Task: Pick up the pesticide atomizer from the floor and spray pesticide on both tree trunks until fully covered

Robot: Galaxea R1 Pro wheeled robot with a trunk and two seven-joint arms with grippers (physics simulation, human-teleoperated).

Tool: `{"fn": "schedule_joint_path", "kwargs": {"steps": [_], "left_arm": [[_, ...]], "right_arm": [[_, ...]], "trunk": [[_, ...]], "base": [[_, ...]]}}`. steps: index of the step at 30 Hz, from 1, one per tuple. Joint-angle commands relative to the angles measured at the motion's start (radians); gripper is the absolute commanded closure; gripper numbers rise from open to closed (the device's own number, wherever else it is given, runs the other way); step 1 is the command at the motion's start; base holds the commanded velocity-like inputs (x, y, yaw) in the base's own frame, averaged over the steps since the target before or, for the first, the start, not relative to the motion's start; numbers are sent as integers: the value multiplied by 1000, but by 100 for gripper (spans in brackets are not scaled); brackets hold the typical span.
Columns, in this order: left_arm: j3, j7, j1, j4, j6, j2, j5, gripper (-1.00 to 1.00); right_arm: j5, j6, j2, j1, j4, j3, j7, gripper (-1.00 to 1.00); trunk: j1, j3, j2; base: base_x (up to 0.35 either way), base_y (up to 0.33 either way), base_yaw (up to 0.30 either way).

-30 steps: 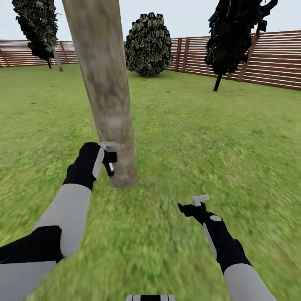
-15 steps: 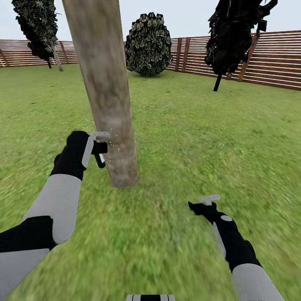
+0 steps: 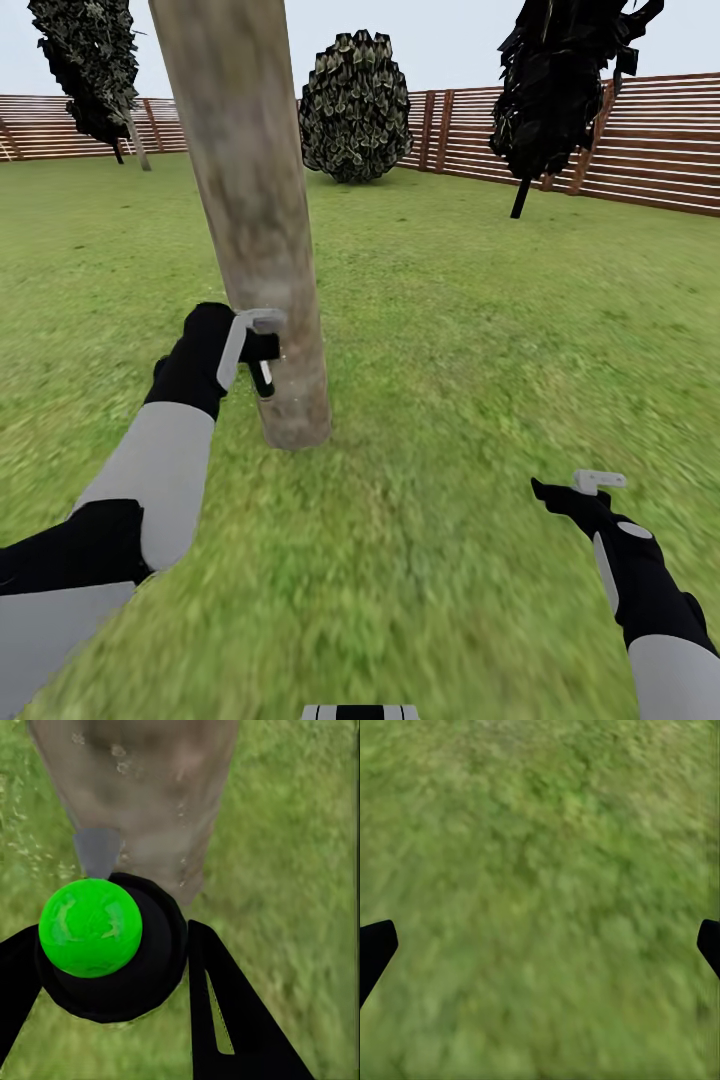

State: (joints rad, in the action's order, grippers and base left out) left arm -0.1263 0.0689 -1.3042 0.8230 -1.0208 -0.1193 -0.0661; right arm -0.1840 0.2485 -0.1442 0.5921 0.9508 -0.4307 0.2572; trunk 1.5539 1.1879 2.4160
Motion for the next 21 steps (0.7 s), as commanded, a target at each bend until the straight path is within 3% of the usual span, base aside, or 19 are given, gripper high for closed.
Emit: {"fn": "schedule_joint_path", "kwargs": {"steps": [1,5,8,11,16,19,21], "left_arm": [[0,0,-9,0,0,0,0,100],[3,0,-48,-6,-3,10,-5,100],[6,2,-33,-8,-3,13,-9,100],[7,5,34,-10,4,16,-11,100],[5,11,160,-10,23,17,-16,100],[5,25,247,-11,96,20,-17,100],[5,32,274,-11,130,20,-16,100]], "right_arm": [[0,0,0,0,0,0,0,-100],[0,0,0,0,-1,1,0,-100],[0,-1,0,0,-1,1,1,-100],[-1,-3,-2,0,0,1,0,-100],[0,-57,-33,0,-2,1,1,-100],[0,-64,-37,0,-4,3,2,-100],[0,-64,-37,0,-4,3,2,-100]], "trunk": [[0,0,0],[0,0,0],[0,0,0],[0,0,0],[0,0,0],[0,0,0],[0,0,0]], "base": [[0,0,0],[0,0,0],[0,0,0],[0,0,0],[0,0,0],[0,0,0],[0,0,0]]}}
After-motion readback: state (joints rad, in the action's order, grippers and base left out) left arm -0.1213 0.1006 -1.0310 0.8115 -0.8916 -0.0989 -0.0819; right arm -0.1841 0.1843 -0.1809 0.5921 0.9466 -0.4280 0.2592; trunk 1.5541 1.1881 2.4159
